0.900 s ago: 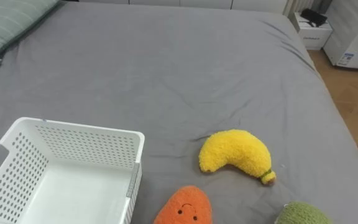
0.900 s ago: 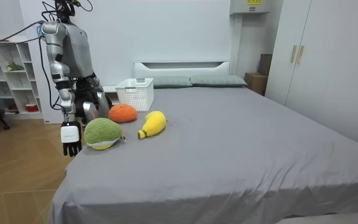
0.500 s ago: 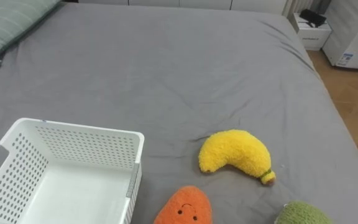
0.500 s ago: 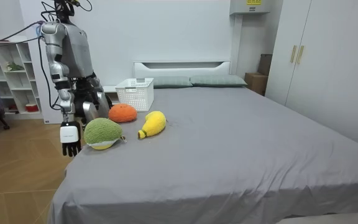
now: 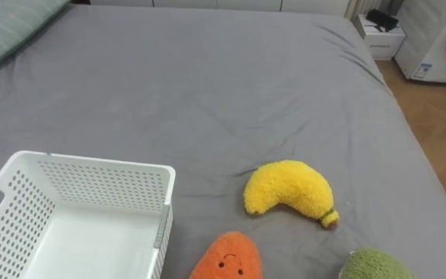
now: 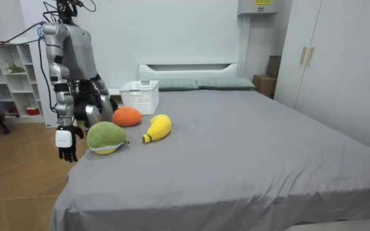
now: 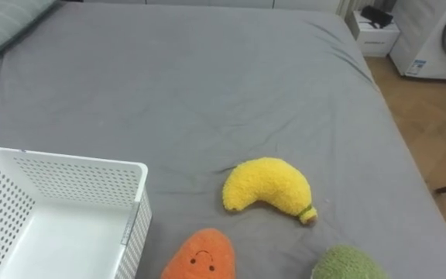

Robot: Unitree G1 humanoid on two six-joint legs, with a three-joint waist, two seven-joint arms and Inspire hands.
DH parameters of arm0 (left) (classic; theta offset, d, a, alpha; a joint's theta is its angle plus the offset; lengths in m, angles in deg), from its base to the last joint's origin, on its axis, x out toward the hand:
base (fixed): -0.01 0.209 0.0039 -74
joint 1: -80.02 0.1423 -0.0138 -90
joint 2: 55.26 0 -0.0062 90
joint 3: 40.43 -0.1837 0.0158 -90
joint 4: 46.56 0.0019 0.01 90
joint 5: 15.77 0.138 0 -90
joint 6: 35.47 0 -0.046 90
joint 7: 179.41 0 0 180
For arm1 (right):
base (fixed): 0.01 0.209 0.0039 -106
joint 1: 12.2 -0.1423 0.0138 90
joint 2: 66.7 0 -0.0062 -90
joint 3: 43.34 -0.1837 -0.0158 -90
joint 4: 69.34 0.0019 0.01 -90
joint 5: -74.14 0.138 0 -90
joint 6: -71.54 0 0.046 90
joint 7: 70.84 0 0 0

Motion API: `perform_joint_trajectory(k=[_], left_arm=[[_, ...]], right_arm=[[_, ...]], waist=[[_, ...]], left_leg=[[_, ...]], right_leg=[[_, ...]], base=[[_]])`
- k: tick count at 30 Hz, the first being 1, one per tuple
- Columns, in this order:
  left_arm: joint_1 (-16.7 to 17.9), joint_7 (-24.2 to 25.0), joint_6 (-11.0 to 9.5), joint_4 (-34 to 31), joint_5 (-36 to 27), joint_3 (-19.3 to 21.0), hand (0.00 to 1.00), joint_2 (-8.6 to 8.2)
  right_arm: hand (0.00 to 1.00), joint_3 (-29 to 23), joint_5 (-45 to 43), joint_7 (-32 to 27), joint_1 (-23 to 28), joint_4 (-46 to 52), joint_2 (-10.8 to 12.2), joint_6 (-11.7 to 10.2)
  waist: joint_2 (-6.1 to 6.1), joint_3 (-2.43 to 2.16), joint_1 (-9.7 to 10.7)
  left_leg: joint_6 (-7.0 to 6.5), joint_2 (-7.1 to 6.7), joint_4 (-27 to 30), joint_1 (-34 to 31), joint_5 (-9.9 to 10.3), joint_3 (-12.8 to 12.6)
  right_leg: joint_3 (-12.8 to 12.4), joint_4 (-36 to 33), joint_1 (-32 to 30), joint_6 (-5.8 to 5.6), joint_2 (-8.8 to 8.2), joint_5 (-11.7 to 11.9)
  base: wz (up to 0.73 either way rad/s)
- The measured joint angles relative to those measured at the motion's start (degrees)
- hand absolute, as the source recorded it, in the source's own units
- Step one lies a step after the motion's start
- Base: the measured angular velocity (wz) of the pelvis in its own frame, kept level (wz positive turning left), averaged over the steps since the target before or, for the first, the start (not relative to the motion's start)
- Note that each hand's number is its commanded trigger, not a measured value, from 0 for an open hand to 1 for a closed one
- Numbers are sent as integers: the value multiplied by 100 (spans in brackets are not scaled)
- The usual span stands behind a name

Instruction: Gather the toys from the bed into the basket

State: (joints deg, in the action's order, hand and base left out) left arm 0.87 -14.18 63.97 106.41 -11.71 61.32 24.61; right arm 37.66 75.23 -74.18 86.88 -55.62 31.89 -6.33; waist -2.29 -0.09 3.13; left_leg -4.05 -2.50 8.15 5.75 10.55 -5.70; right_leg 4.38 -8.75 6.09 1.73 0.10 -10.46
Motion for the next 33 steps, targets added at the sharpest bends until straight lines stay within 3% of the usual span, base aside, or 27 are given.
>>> perform_joint_trajectory(k=[5,7,13,16,25,31,33], left_arm=[[16,0,-10,-20,74,319,0,19],[36,0,-12,-12,167,397,0,54],[66,7,-10,-101,182,571,0,210],[63,10,-25,-113,175,530,0,294],[75,-9,-107,-115,183,379,0,311],[68,-13,-134,-138,177,162,0,370],[77,-13,-135,-175,182,105,0,365]], right_arm=[[0,-608,789,-265,169,58,-50,-12],[0,-830,1163,-414,170,83,-182,-34],[0,-1260,1313,-798,119,406,-389,-148],[0,-1258,1313,-981,-12,747,-430,-214],[0,-1179,1168,-1104,-127,2378,-439,-397],[0,-773,880,-1191,-123,4046,-443,-518],[0,-631,770,-1162,-122,4523,-443,-520]], waist=[[-84,15,-11],[-96,16,-20],[-135,10,-11],[-186,8,-3],[-210,-1,-36],[-165,-9,-38],[-159,7,-46]], left_leg=[[3,7,-47,98,9,-61],[-5,12,-46,95,14,-133],[-19,10,-49,71,21,-180],[-23,12,-49,70,25,-189],[-28,15,-43,-10,28,-203],[-26,48,-47,-101,30,-303],[-26,56,-46,-121,29,-309]], right_leg=[[-58,23,65,-1,9,-3],[-113,6,27,-8,11,2],[-127,1,-29,-27,8,14],[-127,0,-28,-29,10,17],[-131,-2,-120,-32,8,21],[-200,-29,-224,-29,36,56],[-200,-33,-241,-27,44,75]], base=[[-7],[-15],[-5],[0],[0],[-6],[-2]])
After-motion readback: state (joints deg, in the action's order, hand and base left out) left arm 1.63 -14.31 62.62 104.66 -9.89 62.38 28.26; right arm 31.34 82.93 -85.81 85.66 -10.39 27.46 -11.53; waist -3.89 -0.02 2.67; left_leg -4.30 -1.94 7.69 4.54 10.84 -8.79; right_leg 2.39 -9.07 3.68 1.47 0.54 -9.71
